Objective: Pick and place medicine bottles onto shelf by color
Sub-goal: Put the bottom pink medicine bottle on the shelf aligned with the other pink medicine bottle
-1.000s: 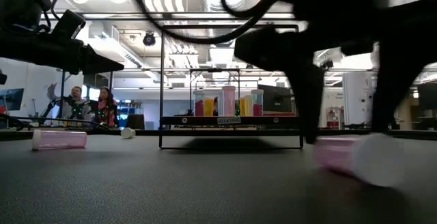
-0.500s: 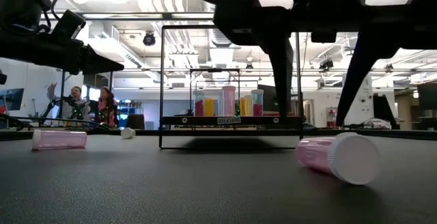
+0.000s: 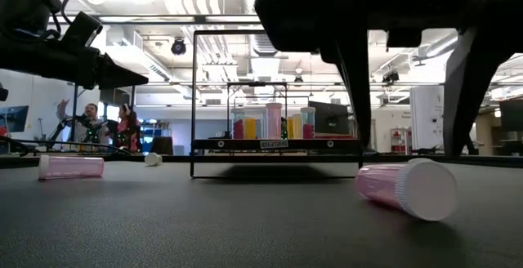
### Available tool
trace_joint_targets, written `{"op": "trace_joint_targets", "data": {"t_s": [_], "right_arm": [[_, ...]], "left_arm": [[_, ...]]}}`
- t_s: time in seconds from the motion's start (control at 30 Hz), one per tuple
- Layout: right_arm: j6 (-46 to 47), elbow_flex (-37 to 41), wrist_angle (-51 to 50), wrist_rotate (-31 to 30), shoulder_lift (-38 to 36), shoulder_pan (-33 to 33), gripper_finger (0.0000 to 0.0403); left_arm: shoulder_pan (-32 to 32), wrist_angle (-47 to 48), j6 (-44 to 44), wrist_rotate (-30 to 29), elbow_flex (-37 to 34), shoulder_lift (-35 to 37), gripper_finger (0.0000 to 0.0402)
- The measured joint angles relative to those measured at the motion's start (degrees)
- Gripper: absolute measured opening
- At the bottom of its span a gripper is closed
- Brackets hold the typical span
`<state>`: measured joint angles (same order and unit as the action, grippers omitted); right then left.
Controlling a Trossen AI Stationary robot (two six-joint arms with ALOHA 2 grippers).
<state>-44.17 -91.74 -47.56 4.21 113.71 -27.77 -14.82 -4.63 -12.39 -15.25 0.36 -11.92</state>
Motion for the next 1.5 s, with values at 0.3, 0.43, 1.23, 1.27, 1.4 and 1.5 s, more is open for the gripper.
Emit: {"op": "trace_joint_targets", "data": {"t_s": [0.3, 0.43, 1.23, 1.27, 1.4, 1.5], "right_arm": [[-1.9, 0.7, 2.9, 2.3, 0.0, 0.0, 0.0188], [-4.3, 2.6, 4.1, 2.4, 0.0, 0.0, 0.0173], [-3.7, 8.3, 9.5, 2.6, 0.0, 3.4, 0.0132], [-3.3, 8.3, 9.5, 2.6, 0.0, 3.4, 0.0131], [-1.7, 8.1, 9.3, 2.2, 0.0, 3.4, 0.0122], [0.4, 8.1, 9.3, 2.0, 0.0, 3.4, 0.0111]], "left_arm": [[0.0, 0.0, 0.0, 0.0, 0.0, 0.0, 0.0199], [0.0, 0.0, 0.0, 0.0, 0.0, 0.0, 0.0199], [0.0, 0.0, 0.0, 0.0, 0.0, 0.0, 0.0199], [0.0, 0.0, 0.0, 0.0, 0.0, 0.0, 0.0199], [0.0, 0.0, 0.0, 0.0, 0.0, 0.0, 0.0199], [0.0, 0.0, 0.0, 0.0, 0.0, 0.0, 0.0199]]}}
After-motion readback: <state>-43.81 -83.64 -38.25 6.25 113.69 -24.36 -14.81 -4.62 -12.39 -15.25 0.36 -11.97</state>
